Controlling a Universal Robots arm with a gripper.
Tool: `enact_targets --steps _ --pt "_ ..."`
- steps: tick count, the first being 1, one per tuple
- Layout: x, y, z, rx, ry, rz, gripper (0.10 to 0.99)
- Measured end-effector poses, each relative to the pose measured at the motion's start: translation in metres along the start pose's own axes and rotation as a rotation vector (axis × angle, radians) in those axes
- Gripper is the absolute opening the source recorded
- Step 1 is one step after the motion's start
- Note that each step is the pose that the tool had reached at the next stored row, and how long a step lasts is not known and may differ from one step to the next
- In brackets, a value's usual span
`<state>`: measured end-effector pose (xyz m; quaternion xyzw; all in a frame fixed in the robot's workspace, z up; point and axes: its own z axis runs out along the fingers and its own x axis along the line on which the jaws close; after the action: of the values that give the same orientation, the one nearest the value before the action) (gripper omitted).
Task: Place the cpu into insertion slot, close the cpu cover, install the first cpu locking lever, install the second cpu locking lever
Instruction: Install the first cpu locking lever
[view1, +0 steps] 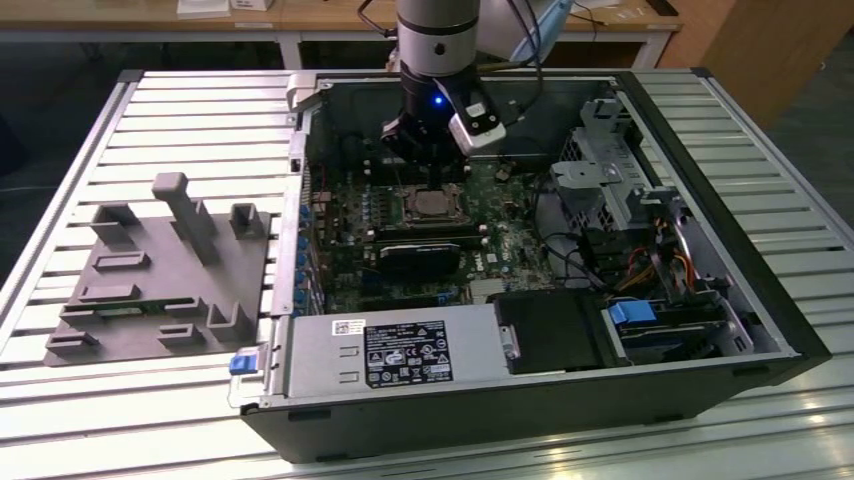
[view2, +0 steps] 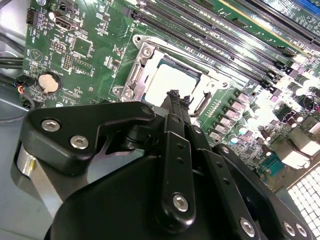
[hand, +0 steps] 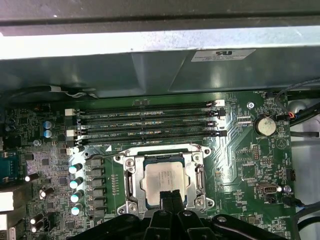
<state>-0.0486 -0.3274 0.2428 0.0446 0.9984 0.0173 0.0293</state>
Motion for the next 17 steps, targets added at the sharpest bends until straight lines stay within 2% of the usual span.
enact_targets --steps 4,8,17 --pt "0.0010 -0.0001 -0.0001 0.000 0.0001 0.000 0.102" --pt "0.0072 -0.0007 -0.0005 0.000 0.0000 0.000 0.102" --pt "0.0353 -0.0031 -0.0021 0.000 -0.0036 0.000 0.102"
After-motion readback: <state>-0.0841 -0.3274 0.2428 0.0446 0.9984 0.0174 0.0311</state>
